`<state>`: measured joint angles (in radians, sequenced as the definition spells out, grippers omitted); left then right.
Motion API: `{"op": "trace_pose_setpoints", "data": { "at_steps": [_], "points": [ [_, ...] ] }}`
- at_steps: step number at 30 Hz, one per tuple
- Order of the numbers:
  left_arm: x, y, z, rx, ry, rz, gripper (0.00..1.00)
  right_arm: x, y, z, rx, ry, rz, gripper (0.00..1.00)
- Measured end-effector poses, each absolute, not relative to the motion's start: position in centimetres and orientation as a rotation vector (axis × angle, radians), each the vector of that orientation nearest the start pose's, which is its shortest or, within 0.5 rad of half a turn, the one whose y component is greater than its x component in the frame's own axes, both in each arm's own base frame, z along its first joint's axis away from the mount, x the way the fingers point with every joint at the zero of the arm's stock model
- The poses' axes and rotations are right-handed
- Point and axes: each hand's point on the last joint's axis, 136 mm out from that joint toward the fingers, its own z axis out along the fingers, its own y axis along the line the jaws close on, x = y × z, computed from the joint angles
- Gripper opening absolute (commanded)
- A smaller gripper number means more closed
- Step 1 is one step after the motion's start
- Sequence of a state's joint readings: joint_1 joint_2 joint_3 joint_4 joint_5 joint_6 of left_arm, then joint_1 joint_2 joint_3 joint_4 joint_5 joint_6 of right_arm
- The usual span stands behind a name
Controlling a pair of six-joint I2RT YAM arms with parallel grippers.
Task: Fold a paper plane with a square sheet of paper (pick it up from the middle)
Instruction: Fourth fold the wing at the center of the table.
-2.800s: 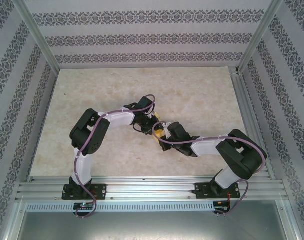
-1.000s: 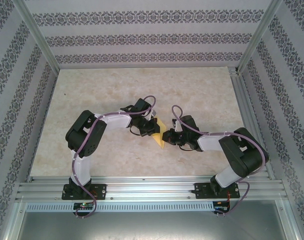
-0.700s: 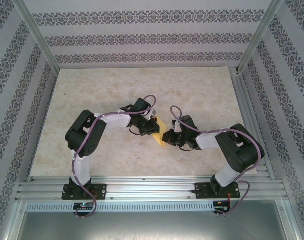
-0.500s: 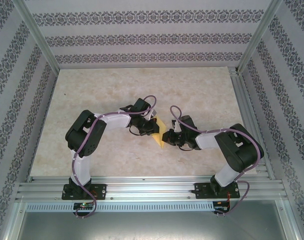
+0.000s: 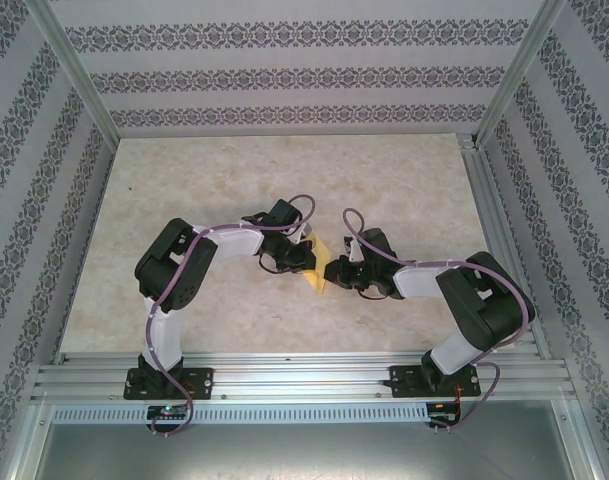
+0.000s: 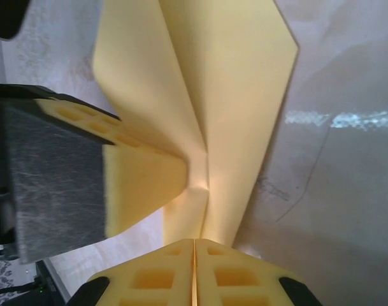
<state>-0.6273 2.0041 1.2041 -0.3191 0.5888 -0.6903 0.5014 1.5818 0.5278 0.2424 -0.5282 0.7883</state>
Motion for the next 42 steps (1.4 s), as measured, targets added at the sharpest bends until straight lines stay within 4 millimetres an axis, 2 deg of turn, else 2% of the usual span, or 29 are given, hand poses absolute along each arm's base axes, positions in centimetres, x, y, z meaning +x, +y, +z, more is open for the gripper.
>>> {"op": "trace_pose_setpoints", "data": {
  "at_steps": [3, 7, 13, 23, 27, 34, 42],
  "points": [
    [29.9, -33.5, 2.4, 0.116, 2.941, -1.118, 0.00, 26.5, 24.5, 4.1, 0.086, 2.583, 1.198, 0.11],
    [29.9, -33.5, 2.4, 0.115, 2.941, -1.119, 0.00, 26.5, 24.5, 4.2, 0.088, 2.583, 1.204, 0.14],
    [29.7, -33.1, 3.0, 0.112, 2.932, -1.122, 0.00, 26.2, 24.4, 3.8, 0.100, 2.612, 1.191, 0.14],
    [29.5, -33.0, 3.1, 0.110, 2.929, -1.180, 0.02, 26.7, 24.7, 2.8, 0.109, 2.642, 1.177, 0.14],
    [29.2, -32.9, 3.0, 0.110, 2.924, -1.231, 0.02, 26.6, 24.6, 1.7, 0.124, 2.677, 1.163, 0.13],
    [29.1, -32.1, 3.3, 0.083, 2.913, -1.313, 0.03, 26.9, 24.6, 1.6, 0.124, 2.677, 1.170, 0.12],
    [29.4, -32.1, 3.9, 0.087, 2.893, -1.373, 0.04, 26.8, 24.6, 1.6, 0.121, 2.685, 1.167, 0.12]
  ]
}}
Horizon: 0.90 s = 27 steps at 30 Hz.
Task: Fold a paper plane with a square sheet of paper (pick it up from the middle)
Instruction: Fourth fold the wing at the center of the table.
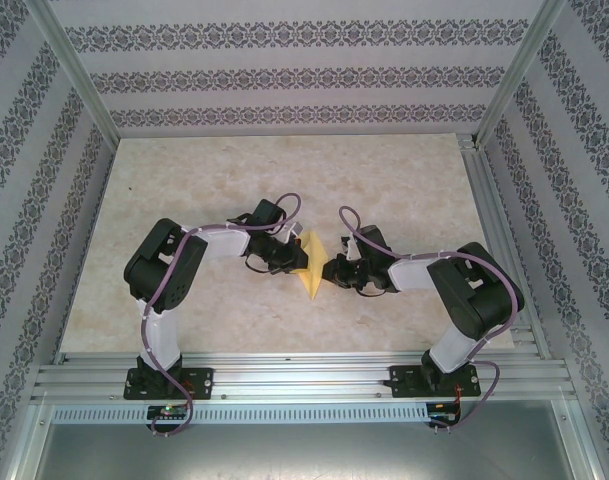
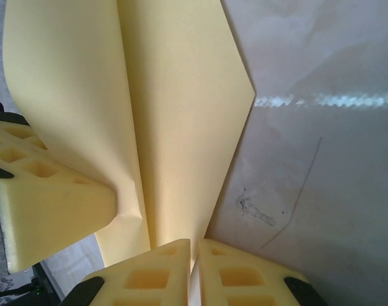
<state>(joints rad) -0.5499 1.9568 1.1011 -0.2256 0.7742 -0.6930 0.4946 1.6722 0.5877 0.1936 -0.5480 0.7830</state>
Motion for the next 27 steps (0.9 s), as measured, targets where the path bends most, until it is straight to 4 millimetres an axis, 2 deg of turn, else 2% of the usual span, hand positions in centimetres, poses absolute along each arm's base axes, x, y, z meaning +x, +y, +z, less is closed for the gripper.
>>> {"op": "trace_pose_setpoints", "data": {
  "at_steps": [5, 14, 22, 27],
  "points": [
    [29.2, -32.2, 4.0, 0.093, 2.891, -1.387, 0.03, 26.8, 24.5, 1.8, 0.129, 2.691, 1.150, 0.12],
    [29.3, -31.9, 3.8, 0.092, 2.872, -1.419, 0.02, 27.5, 25.2, 3.9, 0.097, 2.647, 1.158, 0.13],
    [29.8, -31.3, 3.9, 0.125, 2.847, -1.422, 0.02, 27.3, 25.3, 1.7, 0.119, 2.710, 1.128, 0.13],
    [29.9, -31.2, 4.0, 0.151, 2.833, -1.431, 0.02, 27.7, 25.4, 1.5, 0.122, 2.715, 1.108, 0.13]
  ]
}}
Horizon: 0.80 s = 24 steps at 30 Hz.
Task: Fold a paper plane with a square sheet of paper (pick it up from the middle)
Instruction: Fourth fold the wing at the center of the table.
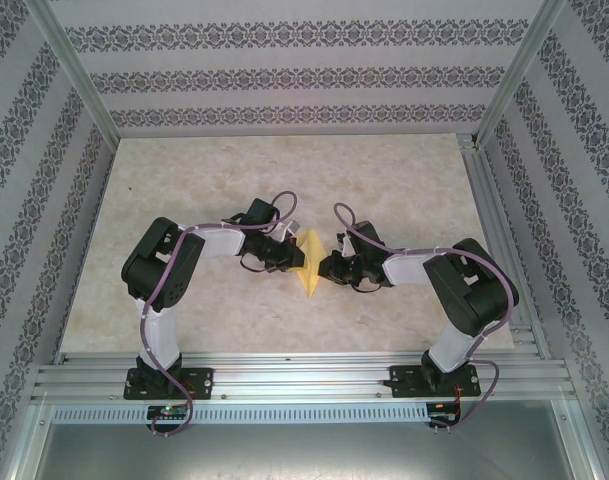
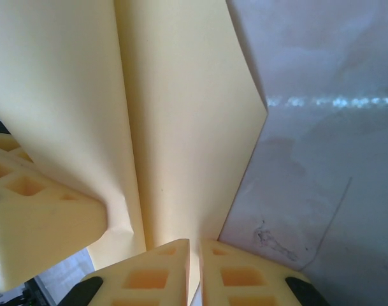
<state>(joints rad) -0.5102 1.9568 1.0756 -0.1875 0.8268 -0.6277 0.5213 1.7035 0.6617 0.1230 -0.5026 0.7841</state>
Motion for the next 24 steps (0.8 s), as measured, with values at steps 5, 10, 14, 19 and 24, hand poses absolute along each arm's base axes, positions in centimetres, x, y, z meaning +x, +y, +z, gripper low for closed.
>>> {"op": "trace_pose_setpoints", "data": {
  "at_steps": [5, 10, 14, 19, 24],
  "points": [
    [29.8, -31.2, 4.0, 0.186, 2.822, -1.432, 0.01, 27.8, 25.4, 1.5, 0.125, 2.721, 1.093, 0.13],
    [29.9, -30.8, 3.8, 0.226, 2.811, -1.415, 0.01, 27.7, 25.6, 1.5, 0.110, 2.729, 1.073, 0.13],
    [30.0, -30.4, 3.4, 0.243, 2.812, -1.392, 0.02, 27.7, 25.6, 1.5, 0.098, 2.733, 1.057, 0.13],
    [29.9, -30.0, 2.5, 0.237, 2.828, -1.365, 0.02, 27.7, 25.7, 1.5, 0.092, 2.739, 1.047, 0.14],
    [29.8, -29.9, 2.1, 0.238, 2.834, -1.363, 0.03, 27.7, 25.7, 1.5, 0.089, 2.739, 1.047, 0.16]
  ]
}}
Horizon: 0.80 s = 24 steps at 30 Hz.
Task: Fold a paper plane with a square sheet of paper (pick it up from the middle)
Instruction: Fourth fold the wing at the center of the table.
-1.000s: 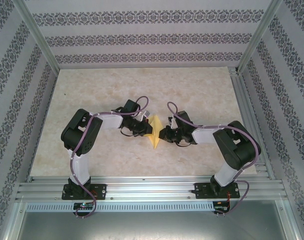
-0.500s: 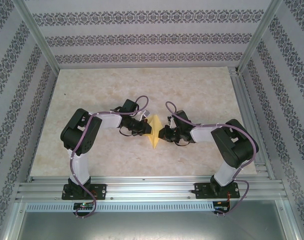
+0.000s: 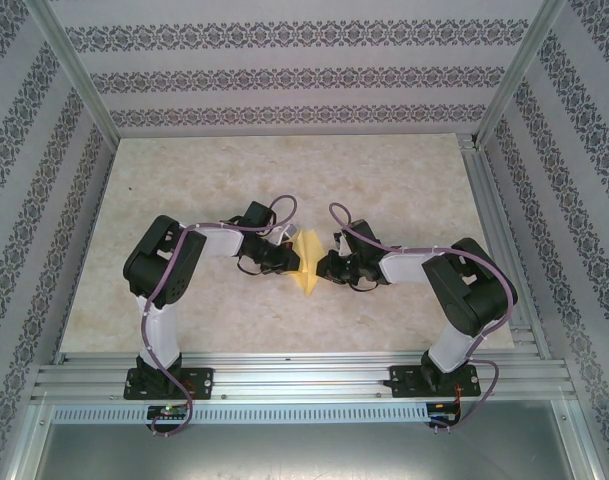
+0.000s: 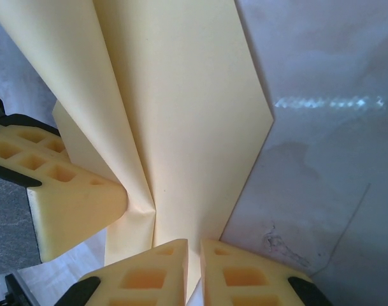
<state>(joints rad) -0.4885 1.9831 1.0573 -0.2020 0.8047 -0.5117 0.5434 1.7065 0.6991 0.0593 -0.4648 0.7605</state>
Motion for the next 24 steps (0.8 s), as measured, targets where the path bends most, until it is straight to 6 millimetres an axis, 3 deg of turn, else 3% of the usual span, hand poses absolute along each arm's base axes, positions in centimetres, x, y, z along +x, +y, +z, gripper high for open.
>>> {"op": "trace_pose_setpoints", "data": {
  "at_steps": [6, 13, 16, 18, 24],
  "points": [
    [29.9, -30.2, 2.7, 0.208, 2.815, -1.416, 0.05, 28.0, 26.0, 2.1, 0.085, 2.735, 1.049, 0.18],
    [30.7, -30.9, 6.3, 0.166, 2.740, -1.485, 0.05, 28.3, 26.2, 3.0, 0.049, 2.720, 1.044, 0.18],
    [31.1, -31.1, 6.9, 0.149, 2.731, -1.493, 0.05, 28.2, 26.3, 3.2, 0.031, 2.709, 1.027, 0.25],
    [31.2, -31.1, 6.8, 0.123, 2.739, -1.491, 0.05, 28.1, 26.2, 4.0, 0.010, 2.679, 1.011, 0.27],
    [31.2, -31.4, 6.6, 0.081, 2.759, -1.471, 0.05, 27.6, 26.2, 8.7, -0.141, 2.496, 0.978, 0.32]
  ]
}}
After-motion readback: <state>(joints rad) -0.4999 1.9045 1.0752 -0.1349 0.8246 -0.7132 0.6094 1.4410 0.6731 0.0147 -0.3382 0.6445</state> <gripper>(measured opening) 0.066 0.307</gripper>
